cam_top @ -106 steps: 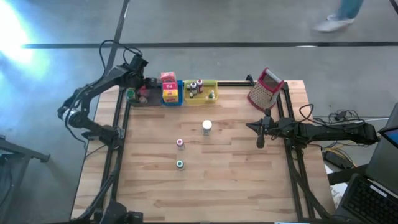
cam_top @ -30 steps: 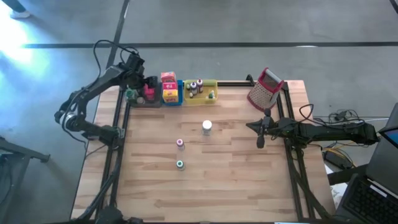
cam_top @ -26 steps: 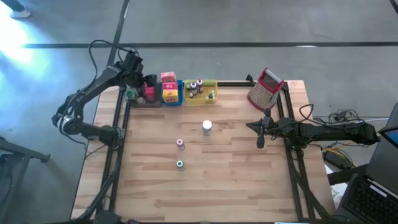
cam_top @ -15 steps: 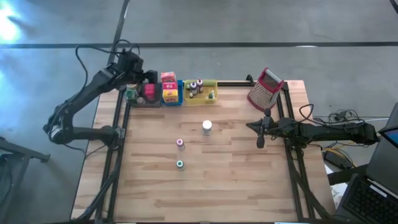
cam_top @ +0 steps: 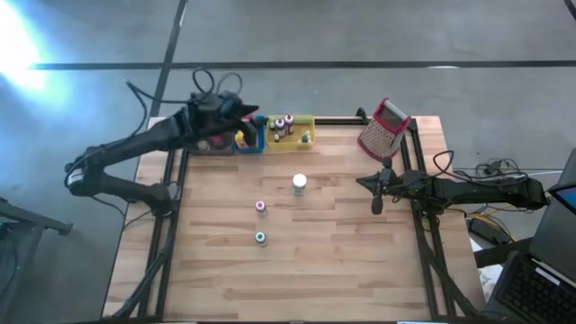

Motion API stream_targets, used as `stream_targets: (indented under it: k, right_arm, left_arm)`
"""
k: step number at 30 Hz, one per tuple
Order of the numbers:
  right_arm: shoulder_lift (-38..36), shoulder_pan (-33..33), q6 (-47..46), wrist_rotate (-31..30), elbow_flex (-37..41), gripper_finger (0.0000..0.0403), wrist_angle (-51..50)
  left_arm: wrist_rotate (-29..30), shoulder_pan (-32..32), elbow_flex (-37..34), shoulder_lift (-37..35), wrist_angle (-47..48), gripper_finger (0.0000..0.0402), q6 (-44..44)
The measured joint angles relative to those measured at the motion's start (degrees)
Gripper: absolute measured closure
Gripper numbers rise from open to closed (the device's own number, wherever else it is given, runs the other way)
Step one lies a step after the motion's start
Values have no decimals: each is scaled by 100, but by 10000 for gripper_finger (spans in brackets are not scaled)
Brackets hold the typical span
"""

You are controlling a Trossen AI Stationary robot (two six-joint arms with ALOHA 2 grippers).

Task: Pick & Place Kitchen Items
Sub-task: Put the pink food coloring bottle into the yellow bin

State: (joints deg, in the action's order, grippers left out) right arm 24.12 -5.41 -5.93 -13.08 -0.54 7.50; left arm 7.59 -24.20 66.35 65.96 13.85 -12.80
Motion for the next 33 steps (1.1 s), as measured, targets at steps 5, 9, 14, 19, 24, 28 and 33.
stream_targets:
  k: [5, 9, 14, 19, 24, 28, 33]
  right_arm:
    - [1, 0, -1, -1, -1, 394, -1]
    - [2, 0, 0, 0, -1, 394, -1]
    - [1, 0, 0, 0, -2, 394, -2]
    - [2, 2, 0, 0, -2, 394, 0]
    - [2, 1, 0, 0, -2, 394, -2]
    - [2, 2, 0, 0, 0, 394, -2]
    - [0, 1, 0, -1, -1, 394, -1]
  left_arm:
    - [1, 462, 0, 253, -223, 128, 242]
    - [-1, 614, 0, 426, -199, 128, 536]
    - [6, 890, 0, 608, -38, 128, 1053]
    - [-24, 1191, 0, 719, 49, 128, 973]
    - [-151, 1510, 0, 726, 324, 128, 1067]
    - [-229, 1795, 0, 736, 582, 128, 1356]
    - [-233, 2048, 0, 751, 1114, 128, 1620]
